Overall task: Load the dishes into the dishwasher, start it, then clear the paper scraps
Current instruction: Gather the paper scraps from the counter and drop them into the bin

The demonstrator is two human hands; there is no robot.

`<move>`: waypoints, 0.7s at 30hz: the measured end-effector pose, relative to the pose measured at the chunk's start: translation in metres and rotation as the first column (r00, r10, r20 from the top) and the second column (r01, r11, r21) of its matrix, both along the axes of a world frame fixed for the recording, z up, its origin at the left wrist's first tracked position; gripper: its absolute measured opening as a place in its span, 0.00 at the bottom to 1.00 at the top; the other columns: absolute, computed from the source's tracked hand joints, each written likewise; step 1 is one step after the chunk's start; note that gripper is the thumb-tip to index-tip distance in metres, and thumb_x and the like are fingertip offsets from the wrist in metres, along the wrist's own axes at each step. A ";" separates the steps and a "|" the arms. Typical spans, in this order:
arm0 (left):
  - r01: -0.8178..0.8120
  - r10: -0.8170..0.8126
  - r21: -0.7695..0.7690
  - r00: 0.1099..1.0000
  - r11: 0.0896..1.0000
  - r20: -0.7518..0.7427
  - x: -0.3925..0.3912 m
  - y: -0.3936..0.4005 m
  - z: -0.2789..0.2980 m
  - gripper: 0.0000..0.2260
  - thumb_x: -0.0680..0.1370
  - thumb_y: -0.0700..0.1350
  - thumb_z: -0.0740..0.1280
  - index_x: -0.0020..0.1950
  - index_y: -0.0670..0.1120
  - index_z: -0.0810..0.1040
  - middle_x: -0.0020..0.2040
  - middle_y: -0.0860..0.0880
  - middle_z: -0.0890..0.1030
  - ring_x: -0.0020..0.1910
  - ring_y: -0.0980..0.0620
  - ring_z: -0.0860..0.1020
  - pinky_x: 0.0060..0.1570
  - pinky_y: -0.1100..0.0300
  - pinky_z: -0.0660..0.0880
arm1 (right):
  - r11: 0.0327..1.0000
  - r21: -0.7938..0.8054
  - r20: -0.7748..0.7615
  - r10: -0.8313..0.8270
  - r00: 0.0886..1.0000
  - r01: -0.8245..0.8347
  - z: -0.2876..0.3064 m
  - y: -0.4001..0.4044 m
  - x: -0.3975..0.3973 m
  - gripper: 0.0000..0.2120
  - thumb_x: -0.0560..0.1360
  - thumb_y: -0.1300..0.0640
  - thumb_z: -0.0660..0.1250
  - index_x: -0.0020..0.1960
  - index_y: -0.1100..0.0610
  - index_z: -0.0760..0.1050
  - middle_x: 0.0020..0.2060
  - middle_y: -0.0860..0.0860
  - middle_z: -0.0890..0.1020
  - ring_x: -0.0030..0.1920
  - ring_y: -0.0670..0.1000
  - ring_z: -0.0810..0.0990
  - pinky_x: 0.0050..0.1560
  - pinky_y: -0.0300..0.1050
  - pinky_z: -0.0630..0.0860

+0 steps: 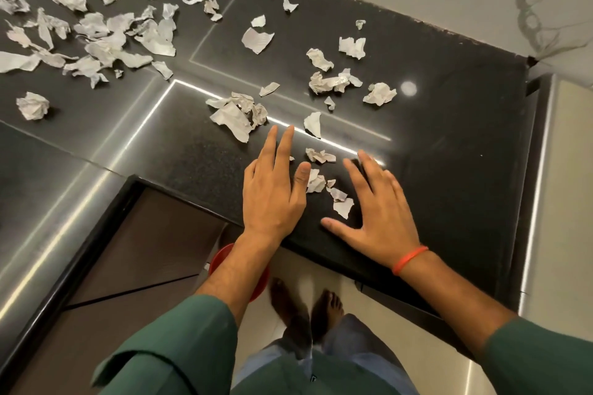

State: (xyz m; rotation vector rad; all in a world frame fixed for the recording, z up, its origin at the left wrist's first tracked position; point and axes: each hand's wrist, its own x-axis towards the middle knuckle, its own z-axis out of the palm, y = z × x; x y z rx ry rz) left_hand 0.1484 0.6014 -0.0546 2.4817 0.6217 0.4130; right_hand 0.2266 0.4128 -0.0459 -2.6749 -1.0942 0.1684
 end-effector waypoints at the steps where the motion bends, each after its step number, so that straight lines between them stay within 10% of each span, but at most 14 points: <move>1: 0.004 -0.004 -0.003 1.000 1.000 -0.011 0.001 0.001 0.000 0.28 0.84 0.62 0.51 0.82 0.53 0.54 0.83 0.50 0.56 0.76 0.53 0.64 0.71 0.52 0.61 | 0.999 -0.026 0.032 -0.019 0.999 0.020 -0.002 0.007 0.003 0.47 0.71 0.25 0.58 0.81 0.49 0.50 0.81 0.51 0.50 0.80 0.51 0.49 0.79 0.55 0.51; 12: 0.037 -0.035 0.022 0.997 0.999 -0.062 0.009 0.003 0.002 0.36 0.79 0.71 0.47 0.83 0.54 0.49 0.83 0.47 0.53 0.81 0.53 0.54 0.75 0.50 0.59 | 0.973 0.061 0.124 0.212 0.969 -0.221 -0.005 0.100 0.067 0.34 0.77 0.35 0.58 0.78 0.49 0.60 0.80 0.52 0.54 0.80 0.52 0.50 0.76 0.63 0.48; 18: 0.080 -0.046 0.146 0.974 0.986 -0.222 0.016 0.003 0.000 0.49 0.72 0.78 0.57 0.82 0.56 0.39 0.83 0.43 0.48 0.81 0.47 0.52 0.78 0.47 0.55 | 0.951 0.199 -0.029 -0.233 0.972 0.234 0.009 0.061 0.171 0.32 0.78 0.36 0.57 0.77 0.50 0.63 0.79 0.52 0.57 0.79 0.52 0.54 0.77 0.59 0.51; 21: 0.095 -0.057 0.145 0.968 0.985 -0.245 0.022 0.006 0.000 0.52 0.70 0.80 0.57 0.82 0.56 0.37 0.83 0.42 0.46 0.82 0.47 0.49 0.79 0.47 0.51 | 0.961 0.174 -0.136 -0.195 0.971 0.217 0.005 0.075 0.188 0.34 0.78 0.36 0.52 0.77 0.55 0.62 0.77 0.54 0.63 0.77 0.53 0.60 0.76 0.60 0.56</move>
